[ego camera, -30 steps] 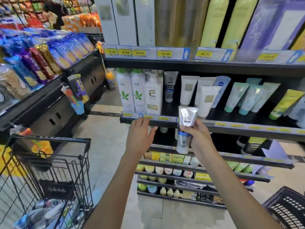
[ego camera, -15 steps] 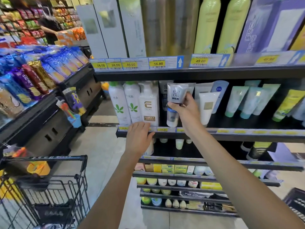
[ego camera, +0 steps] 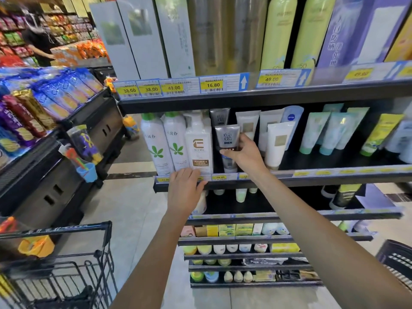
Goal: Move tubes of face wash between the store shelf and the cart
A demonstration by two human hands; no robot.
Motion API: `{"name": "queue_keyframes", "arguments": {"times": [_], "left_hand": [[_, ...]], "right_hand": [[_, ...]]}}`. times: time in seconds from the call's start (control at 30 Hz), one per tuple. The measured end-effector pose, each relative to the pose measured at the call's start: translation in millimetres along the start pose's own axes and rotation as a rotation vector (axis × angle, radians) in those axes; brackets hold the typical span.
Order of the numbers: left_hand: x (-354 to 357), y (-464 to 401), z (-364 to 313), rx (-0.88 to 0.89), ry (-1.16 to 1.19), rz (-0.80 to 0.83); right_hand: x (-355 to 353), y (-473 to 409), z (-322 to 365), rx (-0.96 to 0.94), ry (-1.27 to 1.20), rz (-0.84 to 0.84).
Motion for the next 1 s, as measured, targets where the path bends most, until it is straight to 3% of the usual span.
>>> {"name": "queue_keyframes", "arguments": {"times": [0.33,0.73,1.0], "left_hand": [[-0.4,3.5,0.6,-0.001,0.016,-0.056],[-2.1,4.4,-0.4,-0.020,0.028,-0.059],[-1.5,4.1,-0.4,-0.031,0.034,-0.051]], "right_hand": [[-1.7,9.0,-6.0,-0.022,0.239,-0.066],[16.7,-12.1,-2.8,0.023,0.171,-0.201],[23.2,-14.6,-1.0,0.039,0.218,-0.192]]}}
Point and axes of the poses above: each hand's wrist, its own y-axis away from the middle knuckle, its own x-axis out of the palm, z = x × y, the point moved 6 cm from there along -y, towards the middle knuckle, and after that the axes turned 12 degrees about -y, right-handed, at the moved point
